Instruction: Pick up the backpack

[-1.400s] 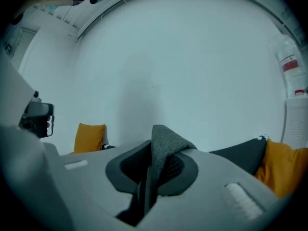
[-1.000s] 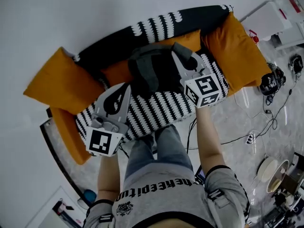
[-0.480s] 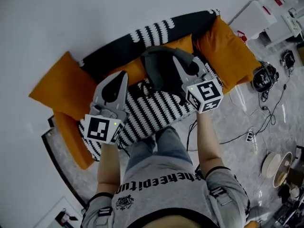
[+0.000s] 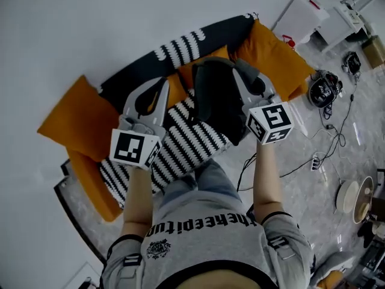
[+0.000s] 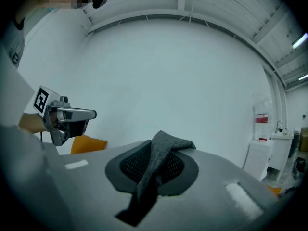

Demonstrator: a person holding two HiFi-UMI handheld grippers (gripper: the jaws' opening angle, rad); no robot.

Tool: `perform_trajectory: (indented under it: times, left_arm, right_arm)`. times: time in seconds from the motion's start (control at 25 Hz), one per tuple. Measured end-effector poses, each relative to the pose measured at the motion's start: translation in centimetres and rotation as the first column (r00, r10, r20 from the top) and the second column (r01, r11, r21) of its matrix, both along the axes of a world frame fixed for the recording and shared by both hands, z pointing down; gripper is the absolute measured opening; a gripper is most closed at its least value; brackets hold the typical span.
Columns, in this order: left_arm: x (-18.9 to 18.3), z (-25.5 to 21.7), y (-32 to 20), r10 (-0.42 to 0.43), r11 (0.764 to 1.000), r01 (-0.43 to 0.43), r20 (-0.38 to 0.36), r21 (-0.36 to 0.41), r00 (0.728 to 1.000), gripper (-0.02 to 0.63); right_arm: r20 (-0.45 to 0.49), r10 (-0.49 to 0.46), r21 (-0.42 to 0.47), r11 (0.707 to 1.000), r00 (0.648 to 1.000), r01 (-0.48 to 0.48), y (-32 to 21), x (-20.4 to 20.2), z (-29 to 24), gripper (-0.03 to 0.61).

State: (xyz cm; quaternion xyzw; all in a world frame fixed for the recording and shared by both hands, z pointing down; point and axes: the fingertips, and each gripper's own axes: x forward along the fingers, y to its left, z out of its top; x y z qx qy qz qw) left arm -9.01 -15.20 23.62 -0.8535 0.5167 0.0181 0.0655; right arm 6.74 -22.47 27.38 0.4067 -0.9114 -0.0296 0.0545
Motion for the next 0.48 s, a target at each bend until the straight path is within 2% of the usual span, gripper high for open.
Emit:
perform_trajectory:
  times: [0.48]
  left_arm:
    - [2.2,-2.0,1.7,0.062,0.997,-0.062,-0.007,0.044,0.998,0.017]
  right_arm:
    - [0.029,0.084,0.045,0.995,0.996,-0.086,5.1,3.5,-4.2,0.035]
